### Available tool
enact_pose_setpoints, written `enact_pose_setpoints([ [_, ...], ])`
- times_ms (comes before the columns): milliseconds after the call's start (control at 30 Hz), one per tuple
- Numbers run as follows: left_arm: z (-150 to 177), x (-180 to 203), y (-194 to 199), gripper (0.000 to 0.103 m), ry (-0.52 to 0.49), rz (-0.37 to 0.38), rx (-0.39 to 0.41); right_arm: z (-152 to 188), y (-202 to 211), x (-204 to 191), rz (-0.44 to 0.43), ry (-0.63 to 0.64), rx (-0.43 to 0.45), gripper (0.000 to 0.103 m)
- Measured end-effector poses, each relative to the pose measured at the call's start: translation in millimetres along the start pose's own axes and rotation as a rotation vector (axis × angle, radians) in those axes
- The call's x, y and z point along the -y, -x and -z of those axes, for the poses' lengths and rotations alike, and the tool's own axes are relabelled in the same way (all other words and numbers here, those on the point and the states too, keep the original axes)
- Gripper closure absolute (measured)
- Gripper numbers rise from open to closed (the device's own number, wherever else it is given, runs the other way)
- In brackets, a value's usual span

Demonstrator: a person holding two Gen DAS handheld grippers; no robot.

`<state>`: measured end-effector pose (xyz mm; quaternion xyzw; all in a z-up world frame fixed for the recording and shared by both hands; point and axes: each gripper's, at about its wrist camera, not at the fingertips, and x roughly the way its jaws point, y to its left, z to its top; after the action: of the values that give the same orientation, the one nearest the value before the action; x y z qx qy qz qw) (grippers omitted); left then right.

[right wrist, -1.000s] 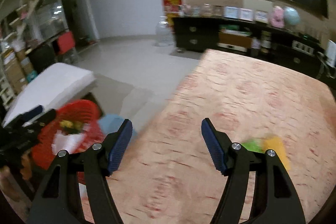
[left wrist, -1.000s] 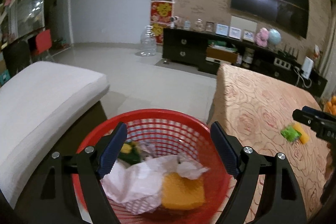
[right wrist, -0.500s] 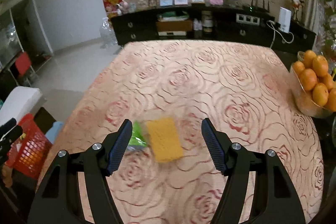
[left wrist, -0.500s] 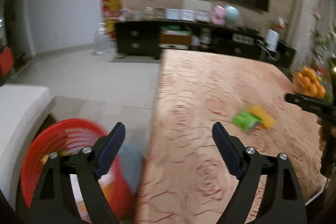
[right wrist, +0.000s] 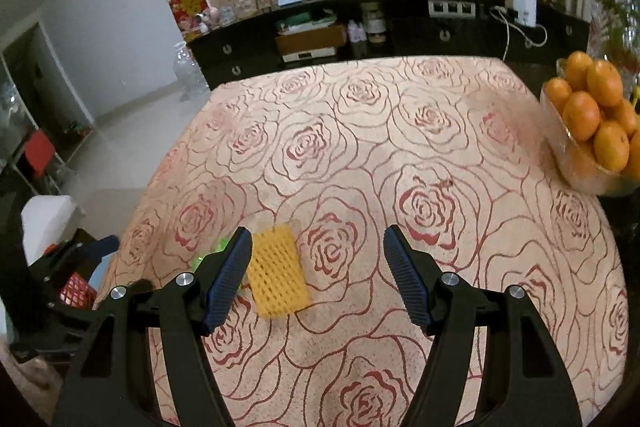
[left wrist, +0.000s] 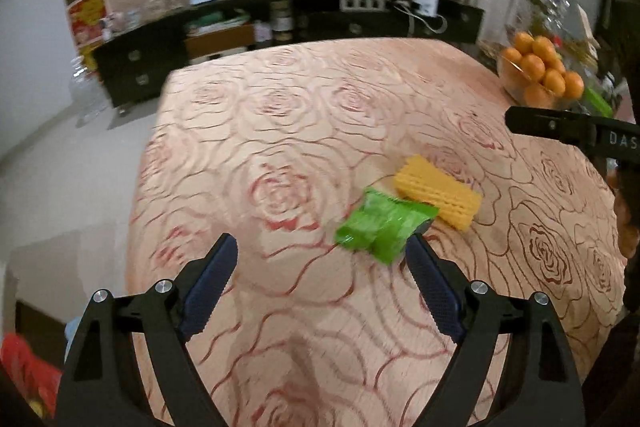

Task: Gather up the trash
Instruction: 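Move both tools back toward the green packet and yellow foam net, then grasp the green snack packet with the left gripper while the right tool approaches the yellow foam net, then grasp the yellow foam fruit net with the right gripper and lift it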

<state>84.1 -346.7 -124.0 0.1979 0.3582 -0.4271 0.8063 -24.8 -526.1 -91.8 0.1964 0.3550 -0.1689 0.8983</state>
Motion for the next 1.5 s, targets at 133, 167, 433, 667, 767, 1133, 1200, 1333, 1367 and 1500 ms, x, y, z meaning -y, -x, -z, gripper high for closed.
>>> enact_pose_setpoints([
  [133, -7, 10, -23, 0.02, -0.028, 0.069, -0.018, 3, -7, 4, 0.008, -0.012, -0.022, 0.037],
  [167, -7, 13, -28, 0.02, -0.034, 0.082, -0.025, 4, -9, 6, 0.01, -0.016, -0.027, 0.037],
  [433, -12, 21, -62, 0.021, -0.044, 0.112, -0.061, 9, -20, 14, 0.016, -0.047, -0.056, 0.037],
  [667, -16, 20, -70, 0.056, -0.015, 0.155, -0.063, 8, -26, 13, -0.002, -0.061, -0.071, 0.037],
  [767, -18, 15, -69, 0.058, 0.032, 0.181, -0.063, 8, -27, 10, -0.006, -0.063, -0.072, 0.037],
  [1133, -14, -22, -19, 0.059, 0.107, 0.11, 0.004, 7, -44, -20, -0.009, 0.002, -0.072, 0.037],
  [1200, -14, -31, -7, 0.059, 0.129, 0.095, 0.02, 8, -52, -31, 0.0, 0.026, -0.081, 0.037],
  [1333, -13, -44, 12, 0.059, 0.156, 0.075, 0.051, 12, -69, -49, 0.021, 0.059, -0.108, 0.037],
  [1367, -12, -47, 16, 0.059, 0.158, 0.071, 0.057, 12, -73, -51, 0.029, 0.067, -0.112, 0.037],
  [1500, -7, -54, 26, 0.059, 0.157, 0.061, 0.065, 19, -85, -61, 0.097, 0.105, -0.116, 0.037],
])
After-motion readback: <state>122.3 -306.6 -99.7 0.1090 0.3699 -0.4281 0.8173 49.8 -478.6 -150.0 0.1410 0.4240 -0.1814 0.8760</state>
